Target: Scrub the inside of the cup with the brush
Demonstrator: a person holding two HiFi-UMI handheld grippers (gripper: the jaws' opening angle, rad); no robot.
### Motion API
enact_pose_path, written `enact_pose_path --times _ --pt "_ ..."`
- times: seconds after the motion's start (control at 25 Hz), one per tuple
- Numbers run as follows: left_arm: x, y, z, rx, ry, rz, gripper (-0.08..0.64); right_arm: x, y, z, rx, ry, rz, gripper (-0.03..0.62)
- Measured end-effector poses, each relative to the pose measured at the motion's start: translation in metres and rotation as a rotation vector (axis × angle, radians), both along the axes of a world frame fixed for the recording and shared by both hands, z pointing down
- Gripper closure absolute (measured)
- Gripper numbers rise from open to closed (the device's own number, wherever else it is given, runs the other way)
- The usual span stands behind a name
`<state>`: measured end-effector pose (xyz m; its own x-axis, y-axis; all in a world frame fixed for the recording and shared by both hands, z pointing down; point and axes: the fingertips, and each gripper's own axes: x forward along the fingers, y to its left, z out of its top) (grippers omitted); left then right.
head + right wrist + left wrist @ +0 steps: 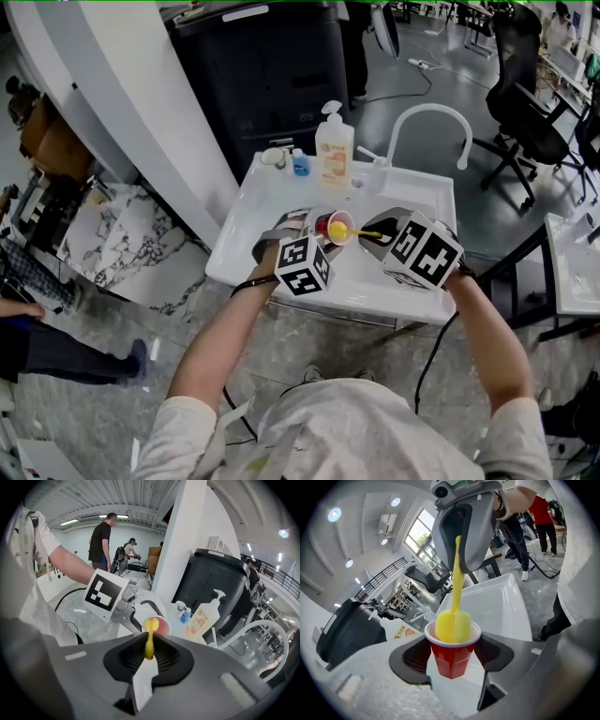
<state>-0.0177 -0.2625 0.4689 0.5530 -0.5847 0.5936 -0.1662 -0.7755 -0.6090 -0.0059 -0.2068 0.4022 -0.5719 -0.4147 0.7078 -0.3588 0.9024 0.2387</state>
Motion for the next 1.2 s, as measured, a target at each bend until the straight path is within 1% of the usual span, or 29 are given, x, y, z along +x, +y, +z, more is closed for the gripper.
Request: enact_pose_path --times 0.4,0.8,1.2 --pt "0.0 0.008 0.006 0.001 -0.038 0.024 0.268 0.001 -0.002 -0.009 -0.035 -0.035 0.007 0.557" --pt "-0.001 0.009 0.003 0.012 -0.023 0.021 0.268 0.01 -0.011 -0.012 -0.069 -0.06 0.033 0.557" --pt "-0.004 0.006 -0.003 0.033 -0.005 0.01 0.268 0.022 -0.021 -0.009 -0.074 -0.082 0.086 0.557"
